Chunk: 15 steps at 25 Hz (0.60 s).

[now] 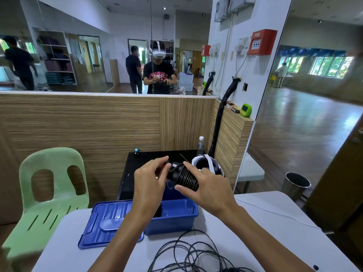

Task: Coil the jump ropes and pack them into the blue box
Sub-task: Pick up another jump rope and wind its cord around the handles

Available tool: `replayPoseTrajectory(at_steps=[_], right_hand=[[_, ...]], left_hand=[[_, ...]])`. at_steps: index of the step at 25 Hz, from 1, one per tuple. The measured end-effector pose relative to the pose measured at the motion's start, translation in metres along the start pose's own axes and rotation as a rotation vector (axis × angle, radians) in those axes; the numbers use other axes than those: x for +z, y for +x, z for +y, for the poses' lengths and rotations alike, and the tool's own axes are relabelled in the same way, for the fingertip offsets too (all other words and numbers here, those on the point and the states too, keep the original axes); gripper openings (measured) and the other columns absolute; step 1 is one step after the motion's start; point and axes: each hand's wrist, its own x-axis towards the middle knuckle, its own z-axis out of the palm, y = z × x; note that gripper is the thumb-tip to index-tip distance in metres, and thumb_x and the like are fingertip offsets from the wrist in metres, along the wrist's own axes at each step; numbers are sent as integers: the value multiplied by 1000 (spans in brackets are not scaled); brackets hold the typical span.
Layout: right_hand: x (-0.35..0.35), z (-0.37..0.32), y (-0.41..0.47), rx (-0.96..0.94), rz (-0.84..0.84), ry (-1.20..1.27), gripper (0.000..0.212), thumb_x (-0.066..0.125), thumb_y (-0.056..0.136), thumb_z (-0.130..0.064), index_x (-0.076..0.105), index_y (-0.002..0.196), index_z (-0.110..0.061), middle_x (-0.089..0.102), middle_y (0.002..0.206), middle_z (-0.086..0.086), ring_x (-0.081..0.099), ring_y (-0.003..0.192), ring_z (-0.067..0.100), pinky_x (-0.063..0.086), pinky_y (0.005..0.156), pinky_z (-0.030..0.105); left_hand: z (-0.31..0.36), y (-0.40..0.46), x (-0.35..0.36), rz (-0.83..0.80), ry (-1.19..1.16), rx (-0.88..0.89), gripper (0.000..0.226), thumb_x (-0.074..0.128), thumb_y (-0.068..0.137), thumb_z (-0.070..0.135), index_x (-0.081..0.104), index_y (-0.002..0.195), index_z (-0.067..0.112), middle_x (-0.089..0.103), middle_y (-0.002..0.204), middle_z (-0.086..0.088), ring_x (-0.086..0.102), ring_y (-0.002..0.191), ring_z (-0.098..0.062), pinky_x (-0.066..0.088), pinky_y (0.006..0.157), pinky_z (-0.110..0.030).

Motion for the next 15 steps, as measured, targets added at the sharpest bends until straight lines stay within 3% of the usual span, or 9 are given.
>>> replayPoseTrajectory(at_steps=[4, 8, 12, 15], right_hand=[[2, -5, -1, -14, 17, -14, 83, 23, 78, -86, 27, 150, -44, 63, 98, -3, 64, 80, 18, 48, 62, 28], [-1, -5, -2, -17, -4, -16, 83, 23, 78, -85, 24, 151, -45, 63, 101, -2, 64, 83, 18, 47, 64, 28], [-2, -2, -3, -11, -23, -36, 81, 25, 79, -84, 22, 150, -46, 62, 102, -3, 63, 83, 18, 44, 62, 27], [-3, 6, -5, -1, -21, -30, 81, 27, 80, -84, 24, 150, -45, 63, 102, -2, 63, 85, 17, 49, 65, 29]], left_hand=[[-1, 5, 5, -7, -121, -117, 17, 64, 91, 13, 73, 102, 22, 72, 86, 13, 66, 83, 5, 49, 72, -8], [-3, 3, 13, -6, -283, -160, 19, 59, 95, 14, 72, 106, 22, 73, 89, 11, 67, 87, -3, 50, 72, -12], [-11, -3, 20, -13, 3, 190, 28, 63, 91, 9, 67, 119, 12, 58, 104, 3, 59, 89, -6, 49, 78, -14], [-27, -2, 12, -156, 77, 292, 34, 61, 90, 13, 63, 124, 8, 50, 113, -1, 53, 93, -5, 46, 83, -11]])
